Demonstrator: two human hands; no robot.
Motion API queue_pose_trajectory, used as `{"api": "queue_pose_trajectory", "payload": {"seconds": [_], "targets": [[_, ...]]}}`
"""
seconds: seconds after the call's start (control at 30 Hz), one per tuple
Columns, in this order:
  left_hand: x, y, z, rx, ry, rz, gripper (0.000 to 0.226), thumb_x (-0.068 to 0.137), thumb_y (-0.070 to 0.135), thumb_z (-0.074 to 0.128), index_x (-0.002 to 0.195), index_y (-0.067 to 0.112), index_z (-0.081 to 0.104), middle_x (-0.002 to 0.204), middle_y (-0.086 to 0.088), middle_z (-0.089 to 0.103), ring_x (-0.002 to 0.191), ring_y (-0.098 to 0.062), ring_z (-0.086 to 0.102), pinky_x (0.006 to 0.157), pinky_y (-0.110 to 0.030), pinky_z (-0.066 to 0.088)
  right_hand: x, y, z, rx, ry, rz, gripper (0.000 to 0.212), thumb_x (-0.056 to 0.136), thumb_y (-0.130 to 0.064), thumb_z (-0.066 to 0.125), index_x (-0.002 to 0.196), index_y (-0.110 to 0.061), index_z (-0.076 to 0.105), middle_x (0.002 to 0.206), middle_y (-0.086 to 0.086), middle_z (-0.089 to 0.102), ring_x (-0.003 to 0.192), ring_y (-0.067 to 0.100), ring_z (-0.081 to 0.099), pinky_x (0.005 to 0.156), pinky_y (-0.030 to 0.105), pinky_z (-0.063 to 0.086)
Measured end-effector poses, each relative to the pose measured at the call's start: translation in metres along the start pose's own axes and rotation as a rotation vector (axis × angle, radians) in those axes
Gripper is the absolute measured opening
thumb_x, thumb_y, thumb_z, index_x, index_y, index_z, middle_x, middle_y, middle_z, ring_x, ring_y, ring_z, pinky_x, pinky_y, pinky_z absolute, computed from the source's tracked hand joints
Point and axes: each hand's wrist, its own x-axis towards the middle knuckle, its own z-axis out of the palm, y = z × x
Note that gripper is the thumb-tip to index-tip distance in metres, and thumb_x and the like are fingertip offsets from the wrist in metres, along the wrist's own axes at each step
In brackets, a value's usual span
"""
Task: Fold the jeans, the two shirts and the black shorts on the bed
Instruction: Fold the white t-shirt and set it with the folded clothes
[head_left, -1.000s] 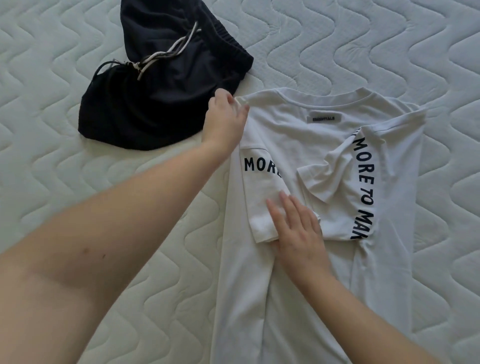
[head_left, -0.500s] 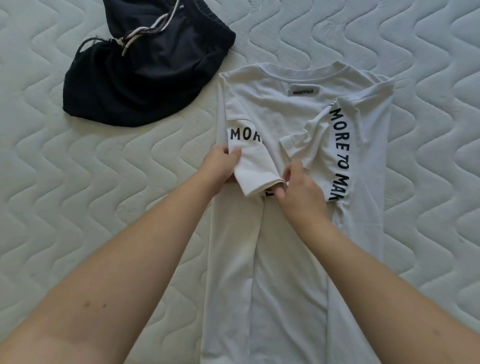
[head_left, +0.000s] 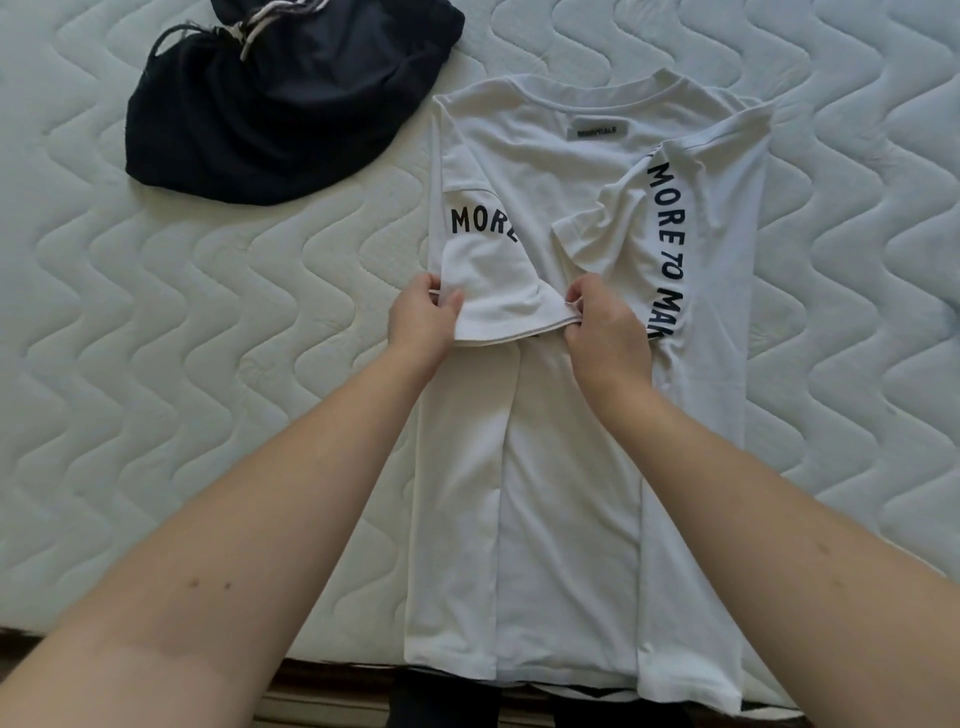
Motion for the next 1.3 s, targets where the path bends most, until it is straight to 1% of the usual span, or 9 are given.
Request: {"api": "queue_pose_trajectory", "payload": {"seconds": [0.1,0.2,0.3,0.47,0.6,0.77,0.93,1.1,1.3], "targets": [[-0.005,-0.004,-0.001,0.079,0.002,0.050,0.027,0.092,0.023,0.063,0.117,0.014,0.057,0.102,0.001,0.060,0.092,-0.019,0.059,0.076,-0.026,0.041,-0.009,0.008,0.007,-0.050,0.078,-0.068,0.034,0.080,0.008,0.053,0.111,-0.006,0.060,0.112,0.014,0.057,0.091,0.034,0.056,0.073,0.038,0.042],[-0.017,-0.011,-0.001,0.147,0.008,0.128,0.045,0.085,0.020,0.068,0.127,0.017,0.052,0.113,-0.003,0.052,0.092,-0.017,0.055,0.080,-0.026,0.041,-0.032,0.011,0.008,0.088,0.071,0.186,0.020,0.089,-0.009,0.057,0.109,-0.008,0.054,0.109,0.011,0.055,0.088,0.028,0.054,0.075,0.035,0.041],[-0.037,-0.028,-0.003,0.116,0.081,0.051,0.047,0.087,0.026,0.069,0.129,0.015,0.049,0.118,-0.005,0.050,0.097,-0.018,0.054,0.088,-0.028,0.043,-0.069,0.005,0.019,0.181,-0.103,0.382,0.022,0.095,-0.033,0.056,0.100,-0.012,0.060,0.091,0.001,0.063,0.090,0.023,0.060,0.072,0.029,0.040],[-0.080,-0.062,-0.005,0.018,0.006,-0.131,0.045,0.090,0.030,0.069,0.124,0.008,0.052,0.119,-0.009,0.064,0.107,-0.024,0.062,0.093,-0.035,0.049,-0.085,-0.012,0.051,0.324,-0.382,0.487,0.042,0.083,-0.051,0.068,0.105,-0.015,0.066,0.097,-0.003,0.070,0.093,0.015,0.064,0.080,0.029,0.048],[-0.103,-0.082,-0.007,0.078,-0.089,-0.183,0.039,0.090,0.027,0.069,0.121,0.006,0.059,0.117,-0.010,0.067,0.106,-0.026,0.064,0.089,-0.034,0.050,-0.083,-0.018,0.061,0.125,-0.430,0.457,0.027,0.089,-0.042,0.061,0.087,-0.017,0.067,0.093,0.009,0.071,0.093,0.029,0.065,0.068,0.028,0.039],[-0.134,-0.118,-0.009,0.106,-0.173,-0.203,0.032,0.096,0.031,0.059,0.115,0.006,0.065,0.110,-0.012,0.070,0.103,-0.029,0.065,0.089,-0.039,0.052,-0.115,-0.006,0.060,0.108,-0.306,0.451,0.031,0.096,-0.044,0.050,0.106,-0.016,0.061,0.104,0.006,0.068,0.099,0.029,0.062,0.075,0.034,0.045],[-0.168,-0.139,-0.013,-0.004,-0.246,-0.259,0.036,0.093,0.030,0.065,0.123,0.011,0.062,0.116,-0.008,0.069,0.105,-0.025,0.065,0.093,-0.042,0.053,-0.154,-0.004,0.071,0.075,-0.584,0.386,0.038,0.091,-0.047,0.058,0.104,-0.013,0.069,0.101,0.010,0.071,0.097,0.030,0.065,0.079,0.036,0.051],[-0.199,-0.162,-0.016,0.078,-0.252,-0.344,0.024,0.092,0.030,0.066,0.107,0.012,0.064,0.096,-0.002,0.069,0.094,-0.025,0.066,0.081,-0.034,0.052,-0.188,0.013,0.070,0.131,-0.567,0.450,0.026,0.093,-0.041,0.058,0.088,-0.016,0.065,0.089,0.007,0.070,0.088,0.027,0.065,0.074,0.034,0.049],[-0.224,-0.173,-0.016,0.083,-0.360,-0.398,0.044,0.088,0.029,0.072,0.128,0.012,0.060,0.118,-0.002,0.066,0.106,-0.023,0.063,0.095,-0.039,0.051,-0.227,0.018,0.071,0.105,-0.584,0.464,0.028,0.095,-0.040,0.054,0.099,-0.015,0.066,0.095,0.006,0.069,0.092,0.026,0.063,0.081,0.036,0.051]]}}
